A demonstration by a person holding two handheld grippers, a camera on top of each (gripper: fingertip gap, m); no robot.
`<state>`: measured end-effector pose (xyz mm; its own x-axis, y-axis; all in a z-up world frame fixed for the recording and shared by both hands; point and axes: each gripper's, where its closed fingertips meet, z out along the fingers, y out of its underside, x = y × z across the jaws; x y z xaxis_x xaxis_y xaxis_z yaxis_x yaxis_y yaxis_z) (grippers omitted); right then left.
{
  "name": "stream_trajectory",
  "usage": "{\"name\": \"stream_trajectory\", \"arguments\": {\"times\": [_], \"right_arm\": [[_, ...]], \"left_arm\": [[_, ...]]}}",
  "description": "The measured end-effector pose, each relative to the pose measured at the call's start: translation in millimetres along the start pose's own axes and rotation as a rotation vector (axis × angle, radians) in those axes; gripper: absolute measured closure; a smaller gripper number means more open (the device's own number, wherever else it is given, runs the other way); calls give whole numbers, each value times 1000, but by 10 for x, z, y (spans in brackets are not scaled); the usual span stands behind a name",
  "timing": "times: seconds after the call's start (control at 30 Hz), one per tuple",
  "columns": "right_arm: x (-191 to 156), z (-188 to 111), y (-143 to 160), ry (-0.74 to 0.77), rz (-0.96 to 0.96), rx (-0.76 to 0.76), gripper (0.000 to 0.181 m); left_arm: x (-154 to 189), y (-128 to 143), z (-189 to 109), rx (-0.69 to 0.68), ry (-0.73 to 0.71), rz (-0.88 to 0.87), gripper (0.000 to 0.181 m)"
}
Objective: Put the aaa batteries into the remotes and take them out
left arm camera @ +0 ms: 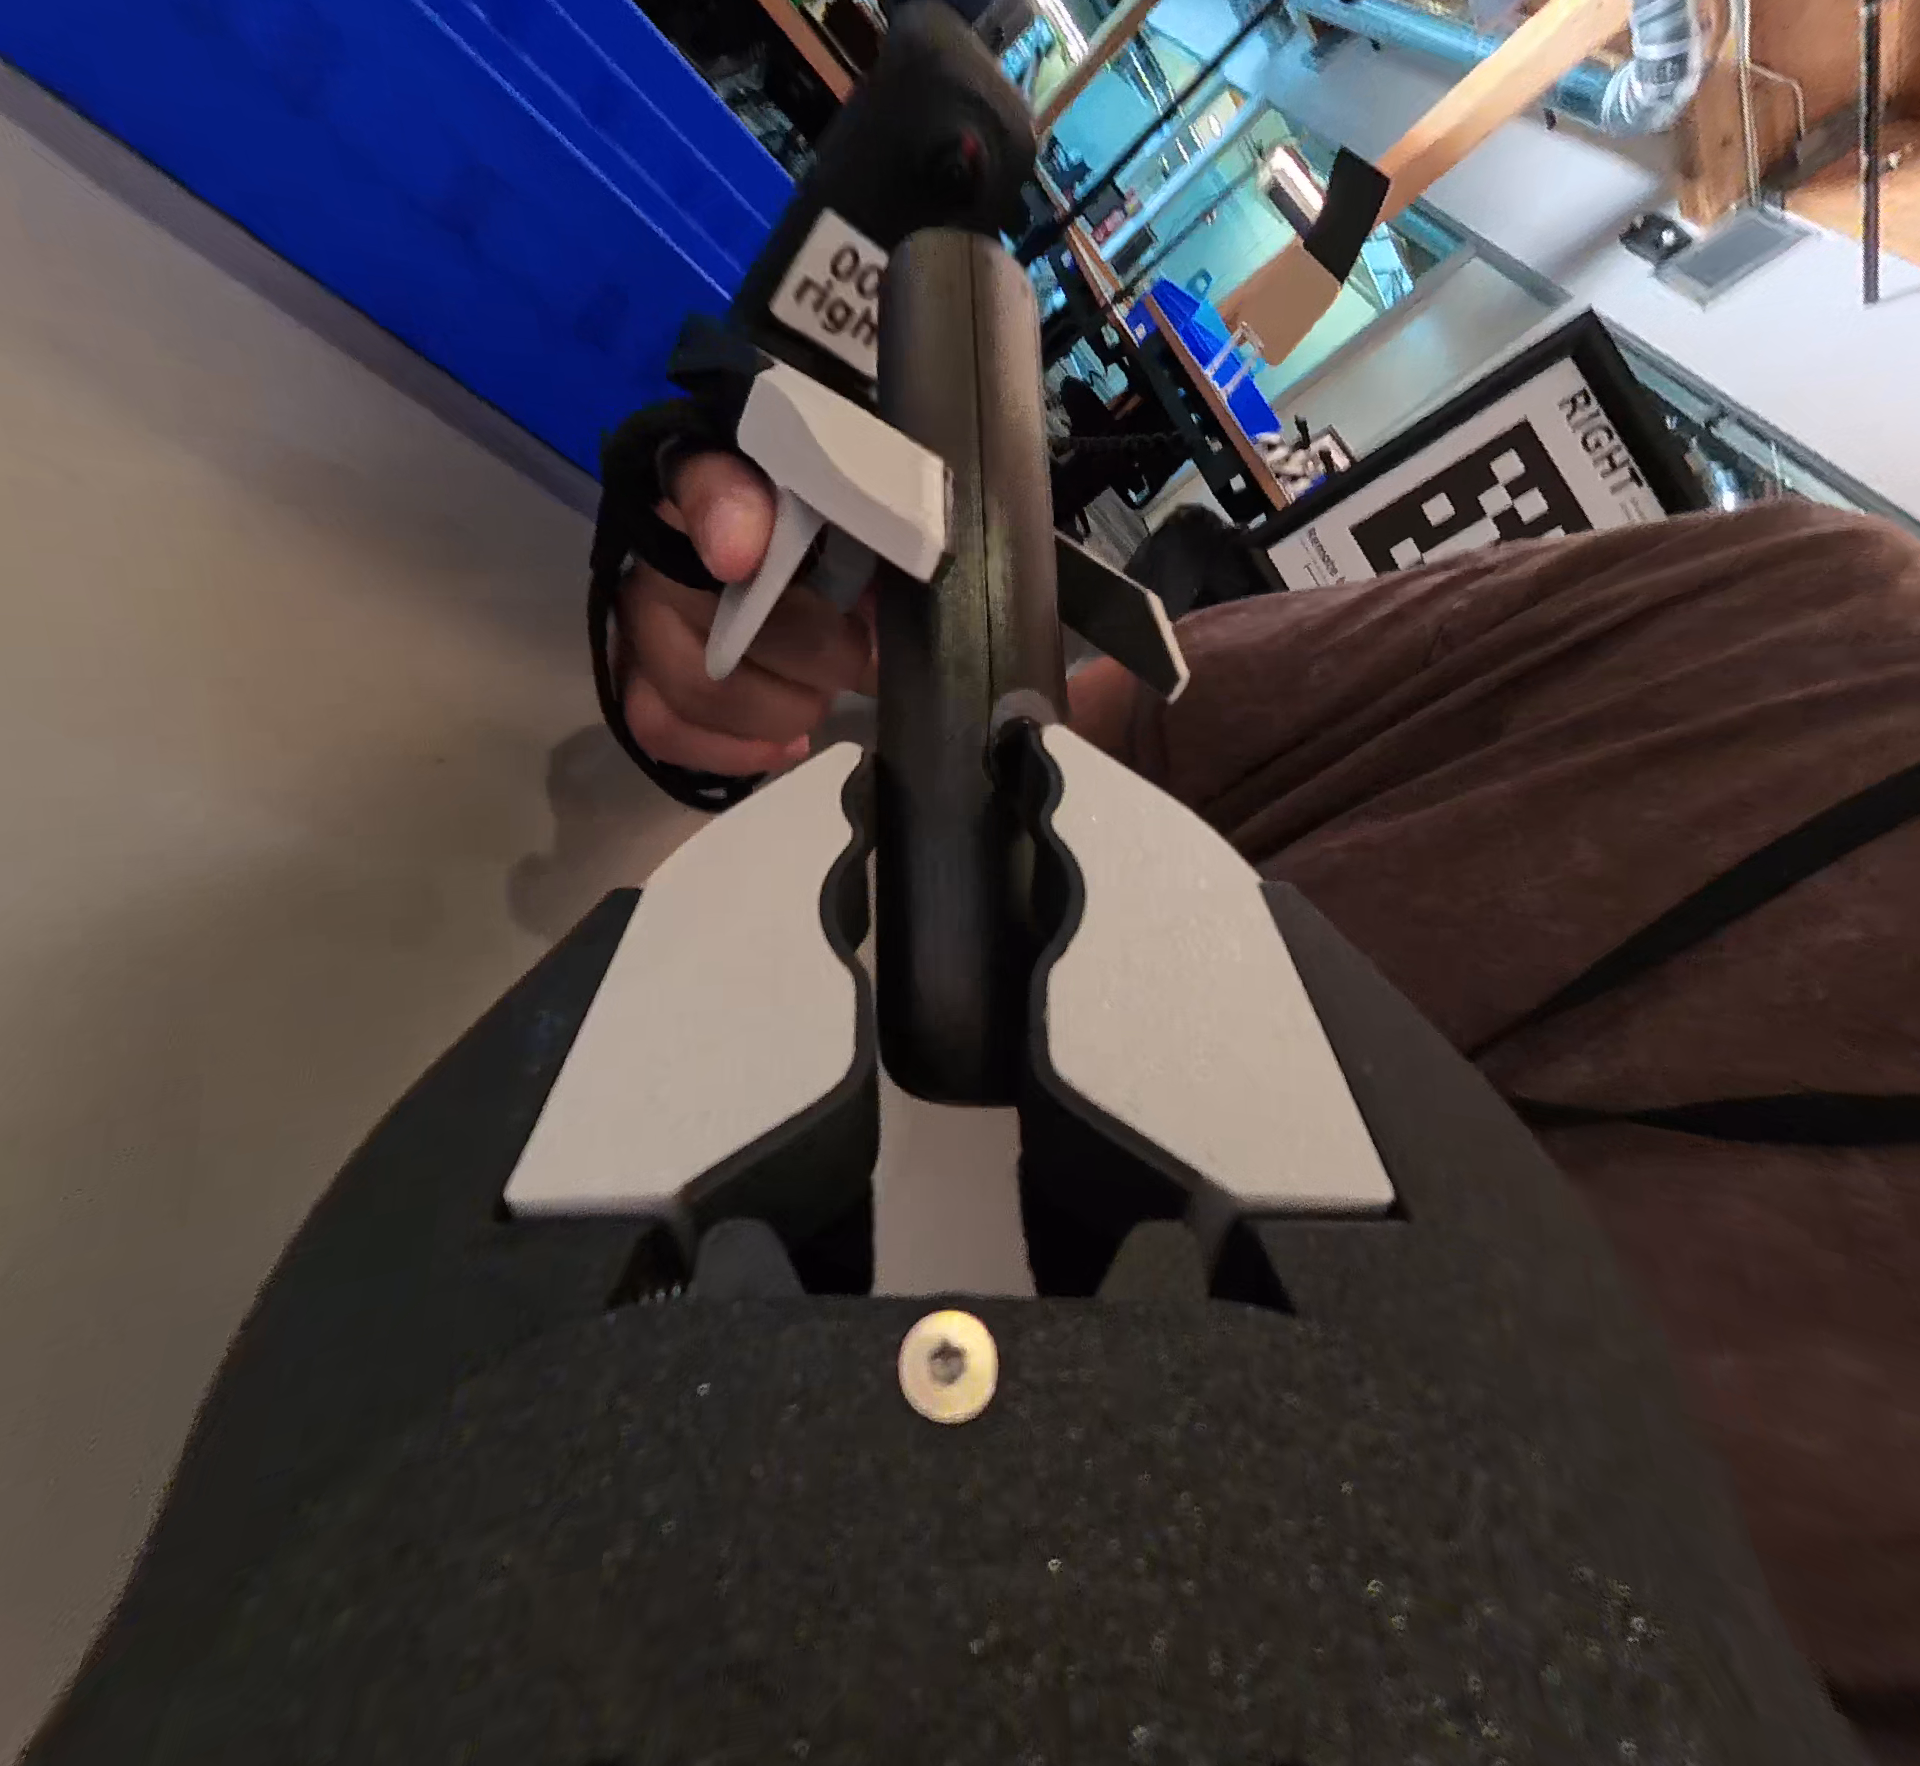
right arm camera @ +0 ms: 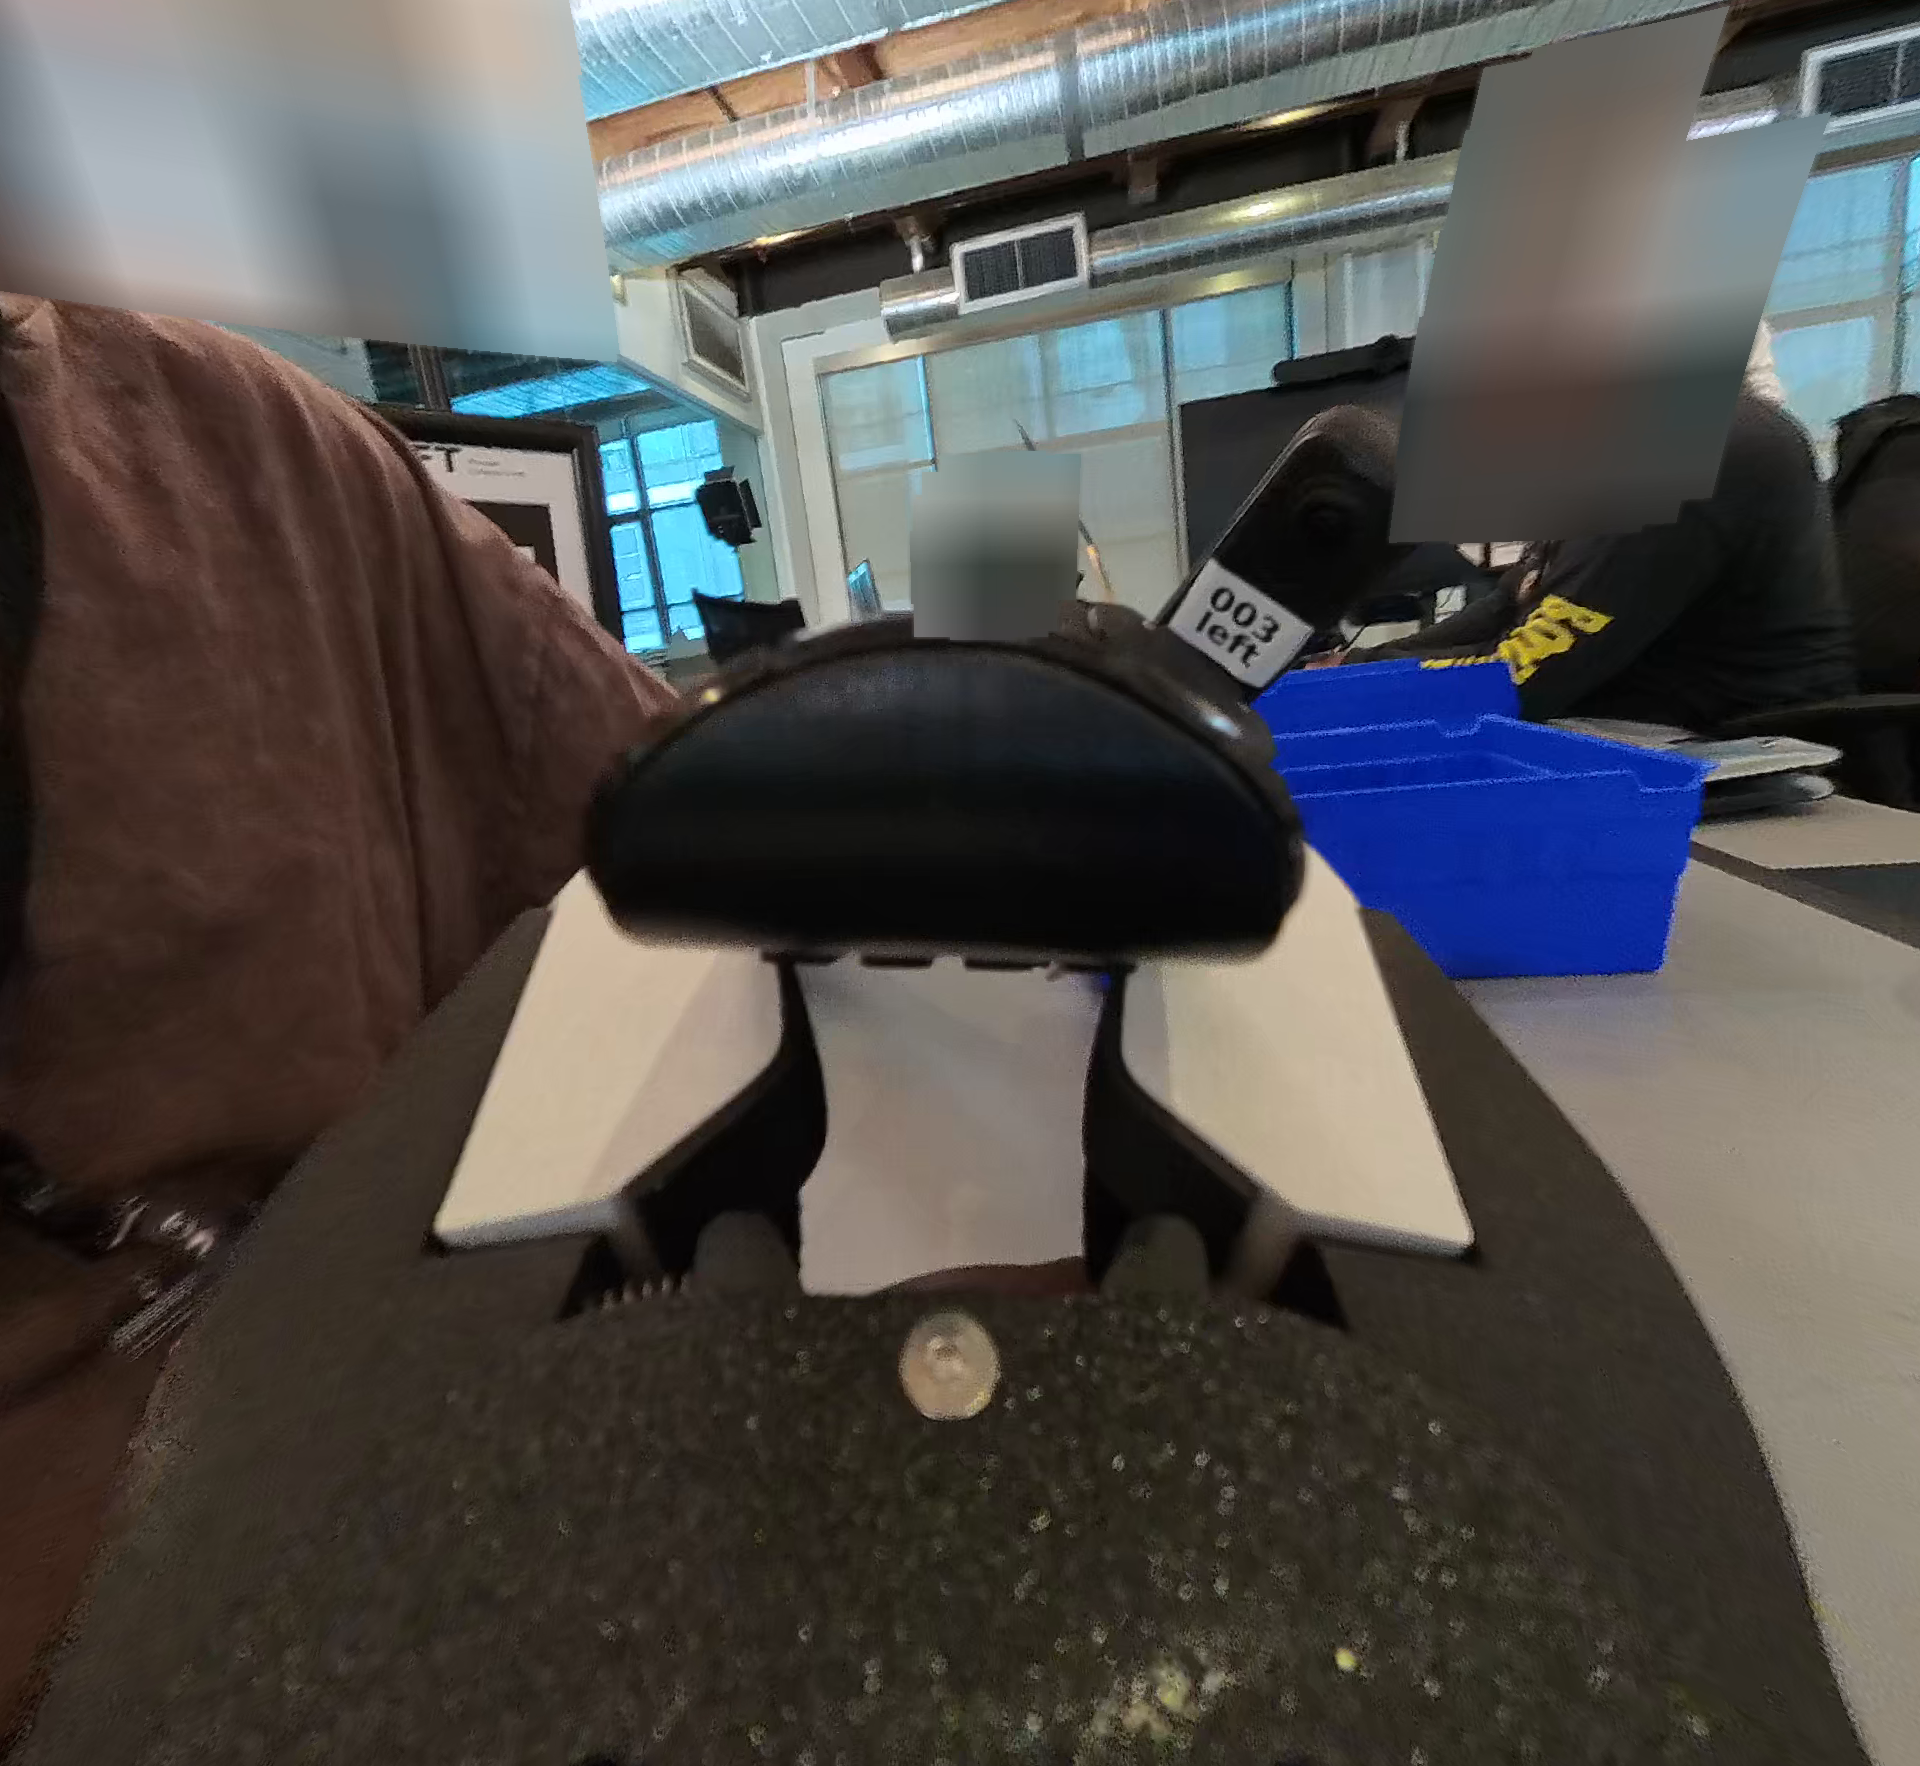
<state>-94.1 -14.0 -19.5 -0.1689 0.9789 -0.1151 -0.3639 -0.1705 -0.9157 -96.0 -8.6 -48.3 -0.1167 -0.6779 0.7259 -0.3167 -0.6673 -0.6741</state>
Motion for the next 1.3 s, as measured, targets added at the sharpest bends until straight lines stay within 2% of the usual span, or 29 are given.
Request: {"name": "stream_trajectory", "arguments": {"times": [0.27,0.43,0.57,0.63,0.73,0.93,1.3], "right_arm": [[-49,53,94,-10,-34,-59,120],[-92,78,68,-27,-33,-30,120],[-107,66,-46,-50,24,38,120],[-158,67,-105,-94,64,74,121],[-142,48,-131,-82,52,84,121],[-141,55,-126,-79,39,63,120],[-98,16,6,-43,19,12,120]], "left_arm": [[-74,180,14,-125,-53,-3,151],[-39,175,18,-114,-3,-100,155],[47,78,-11,-16,123,-135,160],[126,109,6,-14,216,-159,157],[177,144,12,-18,305,-209,147],[173,156,92,-37,296,-223,151],[65,121,63,43,156,-221,155]]}}
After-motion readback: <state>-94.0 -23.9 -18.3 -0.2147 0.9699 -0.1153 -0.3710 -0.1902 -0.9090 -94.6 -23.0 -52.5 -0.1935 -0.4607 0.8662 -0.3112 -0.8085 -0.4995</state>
